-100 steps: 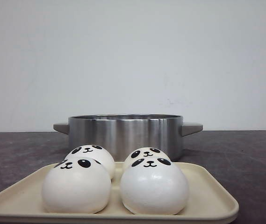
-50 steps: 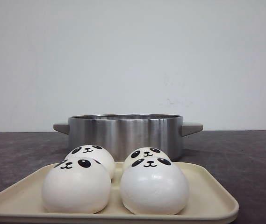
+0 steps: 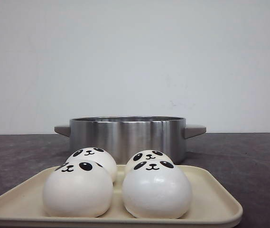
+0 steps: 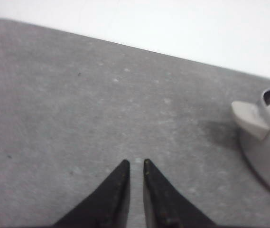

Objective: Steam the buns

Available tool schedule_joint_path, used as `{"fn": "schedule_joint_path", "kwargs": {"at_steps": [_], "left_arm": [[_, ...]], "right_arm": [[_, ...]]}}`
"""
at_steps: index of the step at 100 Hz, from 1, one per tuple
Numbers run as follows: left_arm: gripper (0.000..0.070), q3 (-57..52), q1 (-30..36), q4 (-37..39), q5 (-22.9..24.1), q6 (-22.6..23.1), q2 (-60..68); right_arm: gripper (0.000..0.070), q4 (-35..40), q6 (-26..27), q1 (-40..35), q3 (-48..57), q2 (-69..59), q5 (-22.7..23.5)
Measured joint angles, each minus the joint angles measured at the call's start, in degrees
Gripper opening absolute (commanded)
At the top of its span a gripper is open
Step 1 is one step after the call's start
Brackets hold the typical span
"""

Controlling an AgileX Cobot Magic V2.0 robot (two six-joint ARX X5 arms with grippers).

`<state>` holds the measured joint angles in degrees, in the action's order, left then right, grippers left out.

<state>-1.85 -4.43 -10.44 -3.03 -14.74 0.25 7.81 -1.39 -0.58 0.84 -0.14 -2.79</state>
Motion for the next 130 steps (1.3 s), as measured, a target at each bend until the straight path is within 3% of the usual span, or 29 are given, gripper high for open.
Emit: {"fn": "schedule_joint_path", "kwargs": {"at_steps": [16, 34, 53, 74, 95, 105, 108, 111, 119, 122, 126, 130], "left_arm": [[0.0013, 0.0, 0.0, 0.0, -1.1, -4.8, 0.0], [0.0013, -1.7, 0.0, -1.8, -8.9, -7.7, 0.1], [0.0014, -10.4, 0.2, -2.7, -10.9, -8.4, 3.0], [0.0014, -20.8, 4.1, -3.5, -16.1, -6.8, 12.9], [0.0014, -32.7, 8.2, -8.7, -16.2, 5.4, 25.6], [0.0036, -37.9, 8.8, -8.7, -15.9, 8.0, 31.3], [0.0068, -39.4, 8.9, -8.7, -15.8, 8.2, 32.9], [0.0126, -40.6, 9.0, -8.6, -16.1, 8.2, 34.4], [0.0369, -43.0, 9.3, -8.5, -16.9, 8.1, 37.4], [0.0454, -43.5, 9.5, -8.5, -17.1, 7.9, 38.2], [0.0533, -43.8, 9.6, -8.5, -17.1, 7.7, 38.8], [0.0559, -43.8, 9.6, -8.4, -17.3, 7.5, 39.0]], "right_arm": [[0.0, -3.1, 6.9, 0.0, 0.0, 0.0, 1.3], [0.0, -9.6, 20.8, 0.0, 0.1, 0.0, 7.4], [0.0001, -5.5, 29.8, 0.0, 5.6, -0.5, 12.3], [0.0001, -5.2, 31.2, 0.0, 16.3, -7.0, 20.3], [0.0001, 0.8, 26.5, 0.0, 27.5, -17.2, 22.5], [0.0004, 2.0, 23.2, 0.0, 32.3, -21.3, 24.6], [0.0033, 2.0, 22.5, 0.0, 33.5, -22.3, 25.3], [0.0107, 2.0, 22.0, -0.1, 34.6, -23.2, 25.6], [0.0457, 1.8, 21.0, -0.1, 36.8, -24.7, 25.7], [0.056, 1.8, 20.8, -0.1, 37.4, -24.9, 25.7], [0.0635, 1.8, 20.8, -0.1, 37.8, -25.0, 25.7], [0.0662, 1.8, 20.8, -0.1, 38.0, -25.0, 25.7]]}}
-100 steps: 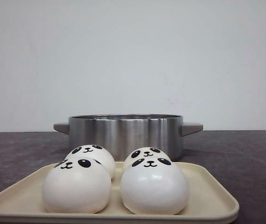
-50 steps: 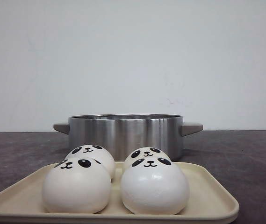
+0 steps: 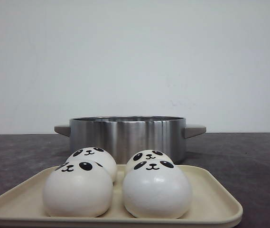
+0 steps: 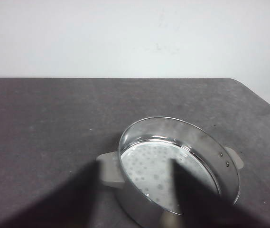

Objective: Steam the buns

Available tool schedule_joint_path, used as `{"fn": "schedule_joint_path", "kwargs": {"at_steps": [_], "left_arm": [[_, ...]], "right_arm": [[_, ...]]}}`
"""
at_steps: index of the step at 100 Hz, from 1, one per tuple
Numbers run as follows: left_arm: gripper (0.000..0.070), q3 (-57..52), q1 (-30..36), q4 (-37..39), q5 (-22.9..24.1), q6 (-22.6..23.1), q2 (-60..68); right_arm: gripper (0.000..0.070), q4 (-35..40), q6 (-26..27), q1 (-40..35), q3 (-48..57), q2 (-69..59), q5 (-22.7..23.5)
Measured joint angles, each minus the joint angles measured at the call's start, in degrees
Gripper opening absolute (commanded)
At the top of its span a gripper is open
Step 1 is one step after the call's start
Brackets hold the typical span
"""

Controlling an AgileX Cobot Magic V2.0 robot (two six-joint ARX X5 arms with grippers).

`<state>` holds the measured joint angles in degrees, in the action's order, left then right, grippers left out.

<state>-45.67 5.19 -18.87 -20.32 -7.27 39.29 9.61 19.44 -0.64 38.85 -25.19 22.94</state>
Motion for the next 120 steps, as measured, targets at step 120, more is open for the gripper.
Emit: {"fn": "schedule_joint_path", "kwargs": {"at_steps": [120], "left_arm": [[0.07, 0.0, 11.2, -12.3, -6.4, -5.3, -7.8]], "right_arm": [[0.0672, 31.1, 3.3, -39.1, 20.7, -42.2, -14.0]]}}
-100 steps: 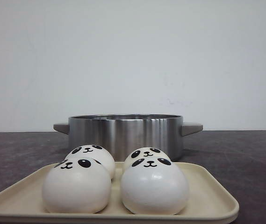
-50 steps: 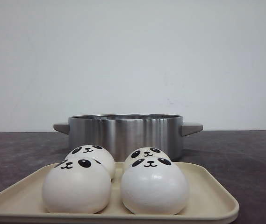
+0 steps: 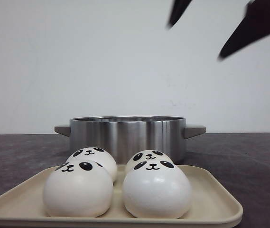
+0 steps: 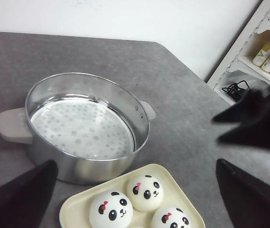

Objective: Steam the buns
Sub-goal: 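Lower the right gripper onto the farther panda bun nearest it and grasp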

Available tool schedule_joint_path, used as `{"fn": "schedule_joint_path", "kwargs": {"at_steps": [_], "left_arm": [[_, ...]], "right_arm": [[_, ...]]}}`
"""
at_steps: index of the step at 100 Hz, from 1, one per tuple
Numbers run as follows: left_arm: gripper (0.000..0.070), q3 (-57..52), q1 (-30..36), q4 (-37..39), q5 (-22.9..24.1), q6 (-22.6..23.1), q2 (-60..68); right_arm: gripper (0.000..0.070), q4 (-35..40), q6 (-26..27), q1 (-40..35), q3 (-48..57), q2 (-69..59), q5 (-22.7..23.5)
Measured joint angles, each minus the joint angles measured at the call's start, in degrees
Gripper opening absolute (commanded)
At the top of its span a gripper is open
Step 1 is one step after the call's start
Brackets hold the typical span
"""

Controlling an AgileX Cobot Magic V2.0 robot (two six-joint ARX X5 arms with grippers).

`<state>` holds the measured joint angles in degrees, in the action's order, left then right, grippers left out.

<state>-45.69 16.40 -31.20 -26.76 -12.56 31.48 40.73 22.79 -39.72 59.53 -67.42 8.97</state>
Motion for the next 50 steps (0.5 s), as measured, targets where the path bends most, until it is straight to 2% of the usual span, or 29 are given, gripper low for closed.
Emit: {"fn": "schedule_joint_path", "kwargs": {"at_steps": [17, 37, 50], "left_arm": [[0.07, 0.0, 0.3, -1.0, 0.0, 0.0, -1.7], [0.07, 0.0, 1.3, -1.5, 0.0, 0.0, -3.1], [0.07, 0.0, 2.7, -1.5, 0.0, 0.0, -3.1]], "right_arm": [[0.0672, -0.2, 4.1, -4.8, 0.0, -9.2, 0.0], [0.0672, -4.9, 5.0, -5.8, 0.0, -19.2, -0.2], [0.0672, -6.5, 5.9, -5.7, 0.0, -24.2, -3.2]]}}
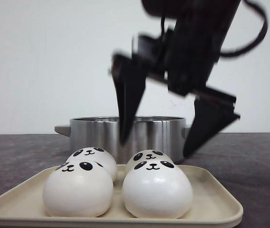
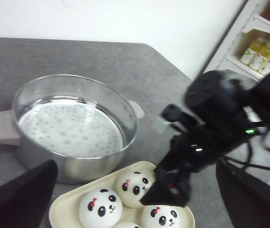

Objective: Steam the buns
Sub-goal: 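Lower the right gripper onto the farther panda bun nearest it and grasp, then lift the bun with the right gripper and carry it over the pot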

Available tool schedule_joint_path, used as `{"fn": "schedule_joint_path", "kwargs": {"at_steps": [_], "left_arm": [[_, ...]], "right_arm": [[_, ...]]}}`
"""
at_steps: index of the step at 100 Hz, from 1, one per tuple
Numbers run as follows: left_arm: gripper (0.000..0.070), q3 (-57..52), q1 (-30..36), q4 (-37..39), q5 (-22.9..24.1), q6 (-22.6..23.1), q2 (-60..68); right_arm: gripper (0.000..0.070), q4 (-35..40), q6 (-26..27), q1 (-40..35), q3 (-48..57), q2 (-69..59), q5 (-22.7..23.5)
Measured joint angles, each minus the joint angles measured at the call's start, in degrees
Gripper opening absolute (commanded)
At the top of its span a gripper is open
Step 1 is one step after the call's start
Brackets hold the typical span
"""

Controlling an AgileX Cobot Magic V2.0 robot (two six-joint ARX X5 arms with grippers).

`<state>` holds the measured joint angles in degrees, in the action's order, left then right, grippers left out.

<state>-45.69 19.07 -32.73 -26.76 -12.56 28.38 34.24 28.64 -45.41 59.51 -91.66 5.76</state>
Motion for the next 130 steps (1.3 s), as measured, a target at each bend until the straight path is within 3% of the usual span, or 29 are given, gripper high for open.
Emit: {"fn": "schedule_joint_path", "kwargs": {"at_steps": [17, 42, 59, 63, 78, 98, 130], "left_arm": [[0.07, 0.0, 1.1, 0.0, 0.0, 0.0, -0.1], [0.07, 0.0, 1.4, 0.0, 0.0, 0.0, -0.1], [0.07, 0.0, 1.4, 0.0, 0.0, 0.0, -0.1], [0.07, 0.0, 1.4, 0.0, 0.0, 0.0, -0.1], [0.07, 0.0, 1.4, 0.0, 0.0, 0.0, -0.1], [0.07, 0.0, 1.4, 0.0, 1.4, 0.0, -0.1], [0.07, 0.0, 1.4, 0.6, 2.8, 0.1, -0.1]], "right_arm": [[0.0667, -2.2, 0.3, 0.1, 0.0, -3.2, -1.3], [0.0584, -5.3, 0.3, 0.3, 0.0, -5.5, -3.0], [0.0446, -5.4, 0.4, 0.8, 0.0, -6.4, -3.2], [0.038, -5.4, 0.4, 0.9, 0.0, -6.4, -3.5], [0.0, -5.4, 0.4, 1.1, 0.0, -6.5, -3.5], [0.0, -4.9, 0.3, 0.8, 0.4, -6.5, -3.5], [0.0, 5.0, -0.5, -4.9, 10.4, 2.8, -2.8]]}}
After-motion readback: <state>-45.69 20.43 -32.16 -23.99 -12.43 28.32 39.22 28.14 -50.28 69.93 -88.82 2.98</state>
